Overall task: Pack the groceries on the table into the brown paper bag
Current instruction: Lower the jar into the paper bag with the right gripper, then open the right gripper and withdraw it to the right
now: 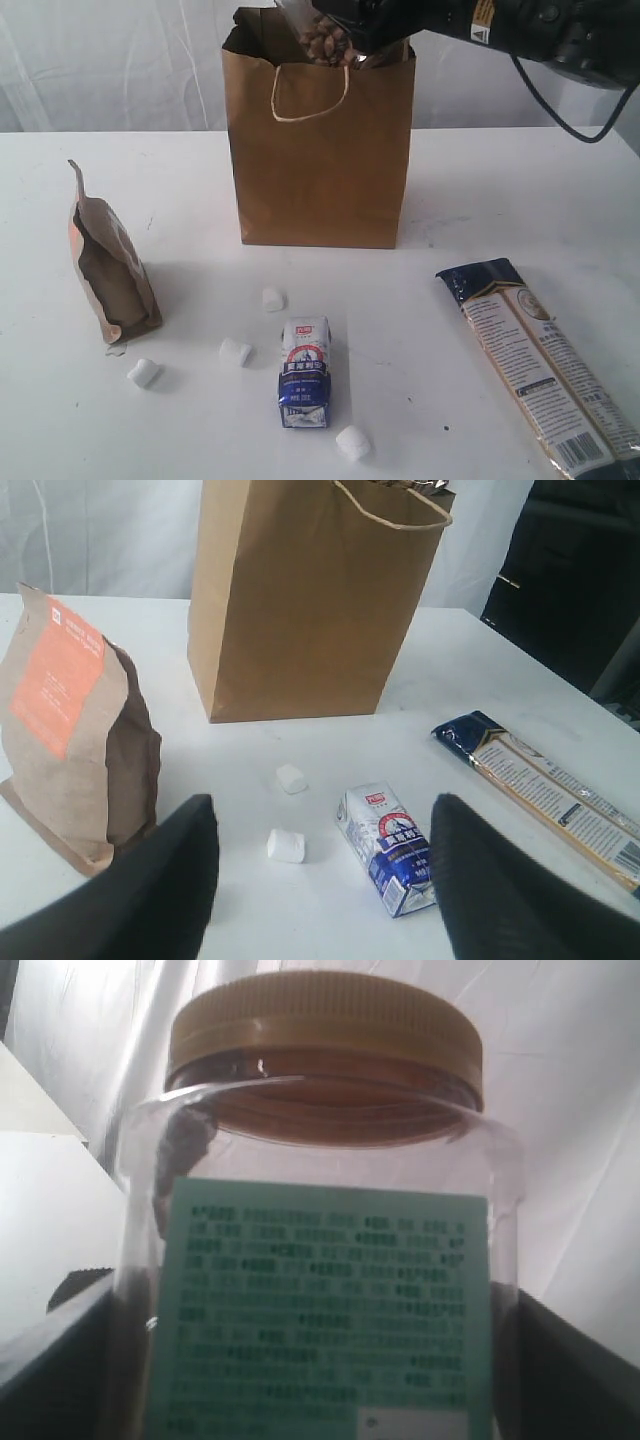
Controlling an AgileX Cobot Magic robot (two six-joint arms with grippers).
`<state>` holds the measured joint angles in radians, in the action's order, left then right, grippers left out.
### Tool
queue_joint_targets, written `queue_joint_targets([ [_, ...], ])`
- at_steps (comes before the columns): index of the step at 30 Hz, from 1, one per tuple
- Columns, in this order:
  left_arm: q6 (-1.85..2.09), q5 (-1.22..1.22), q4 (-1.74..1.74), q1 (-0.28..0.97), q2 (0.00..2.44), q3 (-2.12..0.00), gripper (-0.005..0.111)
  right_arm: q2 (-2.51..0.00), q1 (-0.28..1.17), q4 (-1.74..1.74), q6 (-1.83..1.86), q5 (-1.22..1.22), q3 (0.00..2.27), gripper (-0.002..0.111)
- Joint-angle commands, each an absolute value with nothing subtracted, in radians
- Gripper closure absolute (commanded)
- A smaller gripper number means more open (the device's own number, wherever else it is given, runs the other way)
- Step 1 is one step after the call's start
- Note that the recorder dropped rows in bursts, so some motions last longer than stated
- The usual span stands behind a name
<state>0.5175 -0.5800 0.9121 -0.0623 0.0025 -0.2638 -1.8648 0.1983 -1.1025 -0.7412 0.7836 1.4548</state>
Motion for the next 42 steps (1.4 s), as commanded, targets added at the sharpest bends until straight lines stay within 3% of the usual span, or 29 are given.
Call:
queue_joint_targets([
  [1, 0.520, -0.587, 0.927, -0.057, 0.000, -0.270, 0.042, -1.860, 0.201, -1.094, -0.736, 0.790, 1.482, 0.107],
  [5, 0.520, -0.587, 0.927, -0.057, 0.000, -0.270, 0.042, -1.863, 0.201, -1.094, -0.736, 0.764, 1.500, 0.094],
  [12, 0.520, -0.587, 0.927, -0.057, 0.000, -0.270, 0.042, -1.865, 0.203, -1.096, -0.737, 0.810, 1.510, 0.043],
  [30, 0.520, -0.587, 0.927, -0.057, 0.000, -0.270, 0.042, -1.865, 0.212, -1.098, -0.789, 0.765, 1.510, 0.040],
  [36, 0.520, -0.587, 0.927, -0.057, 0.000, -0.270, 0.042, -1.865, 0.212, -1.102, -0.791, 0.742, 1.510, 0.020],
  [42, 0.520, -0.587, 0.927, -0.057, 0.000, -0.270, 0.042, -1.865, 0.214, -1.100, -0.791, 0.766, 1.510, 0.020],
])
